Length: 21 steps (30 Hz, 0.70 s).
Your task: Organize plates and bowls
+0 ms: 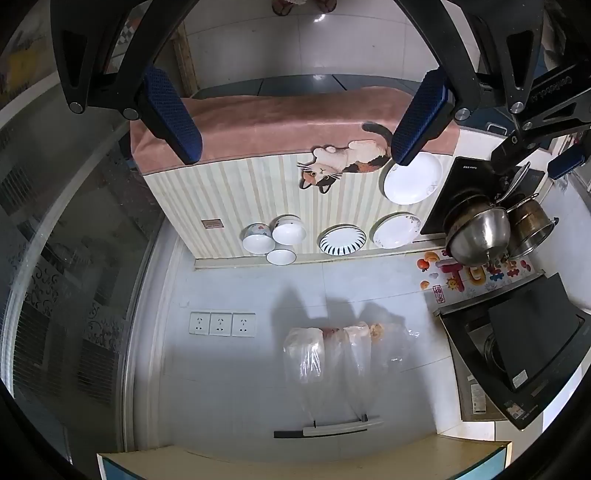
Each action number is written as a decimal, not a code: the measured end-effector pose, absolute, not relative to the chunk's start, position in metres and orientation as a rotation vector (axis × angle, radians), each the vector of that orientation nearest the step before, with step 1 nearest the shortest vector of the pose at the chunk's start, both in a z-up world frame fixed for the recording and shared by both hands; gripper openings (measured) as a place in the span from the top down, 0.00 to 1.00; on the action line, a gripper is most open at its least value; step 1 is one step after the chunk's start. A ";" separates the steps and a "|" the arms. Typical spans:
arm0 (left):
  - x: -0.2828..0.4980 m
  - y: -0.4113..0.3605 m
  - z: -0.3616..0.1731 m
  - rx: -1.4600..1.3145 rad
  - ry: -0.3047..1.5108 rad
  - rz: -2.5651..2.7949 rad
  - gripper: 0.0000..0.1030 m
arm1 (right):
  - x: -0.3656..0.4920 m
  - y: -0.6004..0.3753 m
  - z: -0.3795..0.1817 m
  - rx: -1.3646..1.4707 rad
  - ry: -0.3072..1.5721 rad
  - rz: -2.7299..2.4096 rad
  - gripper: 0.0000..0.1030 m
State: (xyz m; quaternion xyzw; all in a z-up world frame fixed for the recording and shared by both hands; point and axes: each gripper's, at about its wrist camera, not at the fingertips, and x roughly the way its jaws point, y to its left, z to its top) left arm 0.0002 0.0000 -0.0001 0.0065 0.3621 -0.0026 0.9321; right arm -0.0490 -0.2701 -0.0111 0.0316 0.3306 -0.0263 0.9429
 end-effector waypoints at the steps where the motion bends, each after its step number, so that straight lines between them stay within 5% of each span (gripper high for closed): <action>1: 0.000 0.000 0.000 0.013 0.743 -0.007 0.00 | -0.049 -0.270 -0.011 0.065 0.676 -0.052 0.00; 21: -0.001 0.000 0.008 0.028 0.715 0.006 0.00 | -0.047 -0.272 -0.007 0.074 0.662 -0.055 0.00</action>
